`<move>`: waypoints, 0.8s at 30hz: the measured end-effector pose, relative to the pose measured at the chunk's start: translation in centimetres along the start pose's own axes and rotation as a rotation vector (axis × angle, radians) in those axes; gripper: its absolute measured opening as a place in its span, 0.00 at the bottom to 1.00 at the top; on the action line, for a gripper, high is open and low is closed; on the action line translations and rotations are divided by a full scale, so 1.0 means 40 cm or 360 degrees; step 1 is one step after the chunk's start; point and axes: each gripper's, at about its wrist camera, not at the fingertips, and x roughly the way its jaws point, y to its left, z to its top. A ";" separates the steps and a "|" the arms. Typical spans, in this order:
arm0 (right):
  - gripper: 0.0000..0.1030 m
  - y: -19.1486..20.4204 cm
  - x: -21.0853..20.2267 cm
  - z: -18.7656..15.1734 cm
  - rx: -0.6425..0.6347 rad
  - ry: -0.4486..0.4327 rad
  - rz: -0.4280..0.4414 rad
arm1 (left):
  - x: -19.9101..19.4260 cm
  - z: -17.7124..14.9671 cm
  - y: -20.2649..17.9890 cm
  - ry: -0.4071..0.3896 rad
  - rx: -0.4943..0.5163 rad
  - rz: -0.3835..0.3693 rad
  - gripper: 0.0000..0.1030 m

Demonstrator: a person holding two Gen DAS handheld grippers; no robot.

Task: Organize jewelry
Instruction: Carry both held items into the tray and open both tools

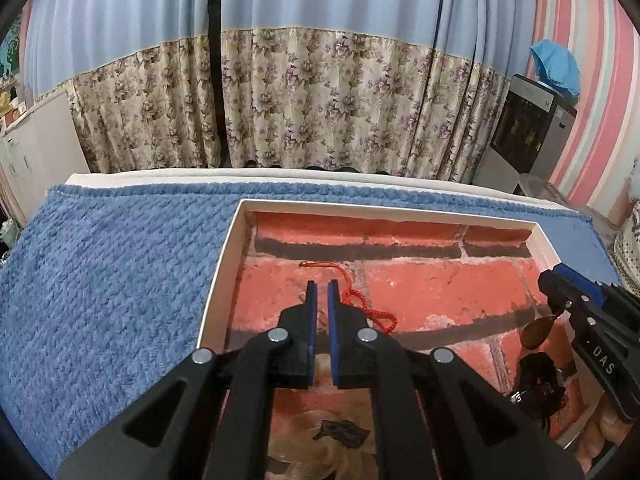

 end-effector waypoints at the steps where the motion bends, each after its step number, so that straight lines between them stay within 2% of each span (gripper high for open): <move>1: 0.21 0.000 0.000 -0.001 0.0001 0.0002 0.0002 | 0.001 0.002 0.003 0.0004 -0.0001 0.0001 0.05; 12: 0.23 0.003 -0.001 -0.010 0.0017 0.0002 -0.0002 | -0.005 0.004 -0.005 0.0000 0.0004 0.0001 0.06; 16: 0.50 -0.004 -0.012 -0.009 0.0039 -0.0026 -0.0002 | -0.013 0.011 -0.011 0.0006 0.0005 -0.0012 0.07; 17: 0.55 -0.005 -0.015 -0.007 0.0042 -0.0031 -0.0005 | -0.014 0.014 -0.013 0.0012 0.0004 -0.0020 0.13; 18: 0.56 -0.006 -0.019 -0.006 0.0043 -0.0035 -0.0006 | -0.017 0.016 -0.014 0.0018 -0.0003 -0.0029 0.33; 20: 0.57 -0.009 -0.031 0.002 0.0056 -0.0042 0.0006 | -0.036 0.017 -0.012 -0.0009 -0.0025 -0.0049 0.58; 24: 0.58 -0.008 -0.077 0.013 0.0072 -0.0080 0.0034 | -0.086 0.041 -0.019 -0.0069 -0.0050 -0.0097 0.58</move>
